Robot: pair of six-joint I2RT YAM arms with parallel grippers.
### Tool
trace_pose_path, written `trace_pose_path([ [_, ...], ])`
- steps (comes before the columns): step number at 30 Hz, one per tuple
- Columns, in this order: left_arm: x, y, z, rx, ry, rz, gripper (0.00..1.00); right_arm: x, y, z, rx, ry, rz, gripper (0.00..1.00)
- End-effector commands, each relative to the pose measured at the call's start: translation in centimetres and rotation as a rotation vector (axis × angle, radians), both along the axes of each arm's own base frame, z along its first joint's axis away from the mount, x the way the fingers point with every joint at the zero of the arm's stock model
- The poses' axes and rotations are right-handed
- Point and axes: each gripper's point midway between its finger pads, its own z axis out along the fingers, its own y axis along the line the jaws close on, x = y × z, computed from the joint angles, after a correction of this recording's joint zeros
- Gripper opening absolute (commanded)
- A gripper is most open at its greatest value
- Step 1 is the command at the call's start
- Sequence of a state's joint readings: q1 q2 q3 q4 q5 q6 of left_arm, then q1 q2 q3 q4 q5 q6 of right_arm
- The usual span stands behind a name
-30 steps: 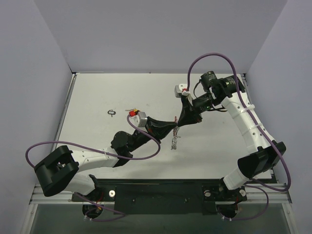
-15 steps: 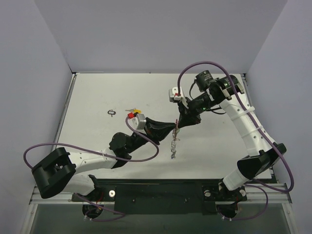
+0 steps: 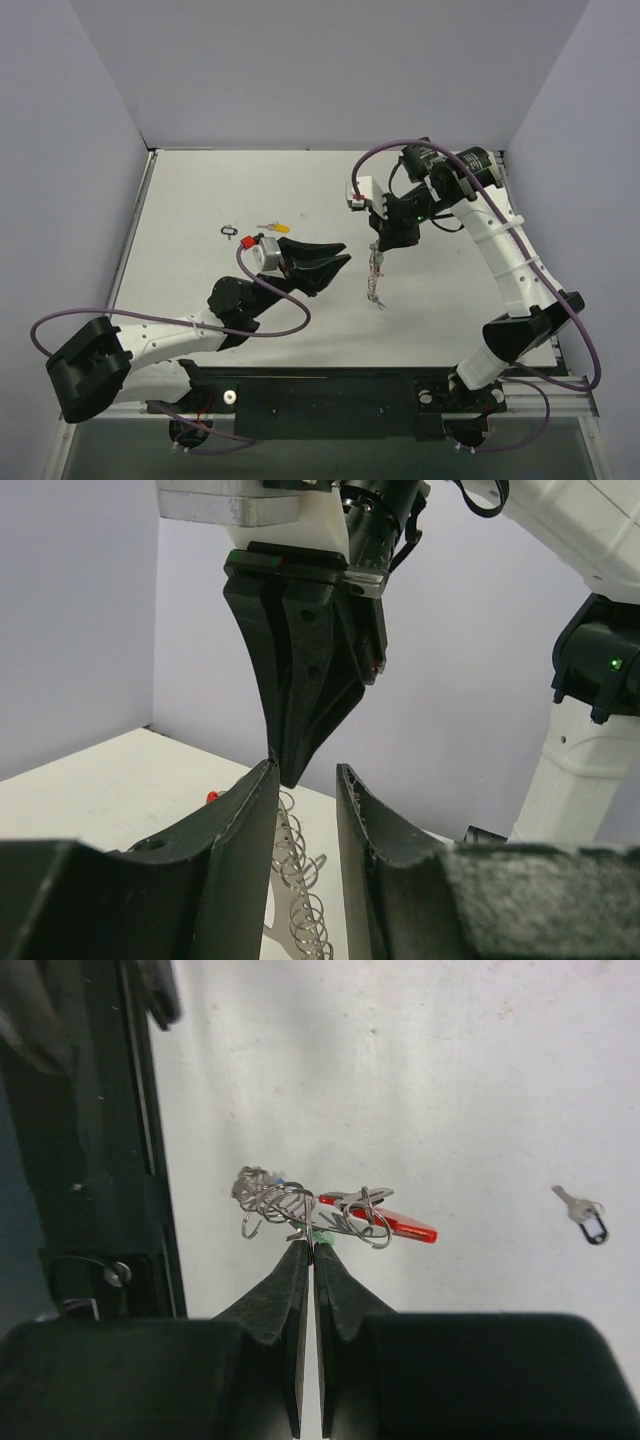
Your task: Put the keys on the keyring
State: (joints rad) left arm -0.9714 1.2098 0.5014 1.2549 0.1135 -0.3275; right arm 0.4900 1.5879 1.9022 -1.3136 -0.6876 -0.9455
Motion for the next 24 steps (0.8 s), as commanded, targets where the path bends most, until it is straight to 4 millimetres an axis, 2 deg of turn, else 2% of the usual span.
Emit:
trace_pose_path([
  [1,0.2,0.7,0.0,0.06,-0.024,0.049,0.41,-2.8,-4.8,-1.0,-0.286,0.082,-0.005,0.0],
  [9,0.8,2.2,-2.2,0.194,0.015,0.128,0.55,-1.4,-9.4,-2.7,-0.58,-0.001,-0.038,0.0],
  [10,0.9,2.6,-1.9,0.19,0.017,0.143,0.56,-1.3,-9.7,-2.8,-0.599,0.0,-0.043,0.0],
  [16,1.0,3.7,-3.0,0.248,0.037,0.176,0.58,-0.6,-11.5,-3.5,-0.718,-0.012,-0.052,0.0],
  [21,1.0,4.8,-3.4,0.243,0.056,0.204,0.61,0.3,-11.9,-3.4,-0.676,0.007,-0.11,0.0],
  [23,1.2,5.2,-3.5,0.238,0.074,0.214,0.63,1.8,-11.8,-3.2,-0.608,-0.005,-0.197,0.0],
  [24,1.2,5.4,-3.5,0.231,0.089,0.212,0.63,3.1,-11.8,-3.1,-0.552,-0.026,-0.277,0.0],
])
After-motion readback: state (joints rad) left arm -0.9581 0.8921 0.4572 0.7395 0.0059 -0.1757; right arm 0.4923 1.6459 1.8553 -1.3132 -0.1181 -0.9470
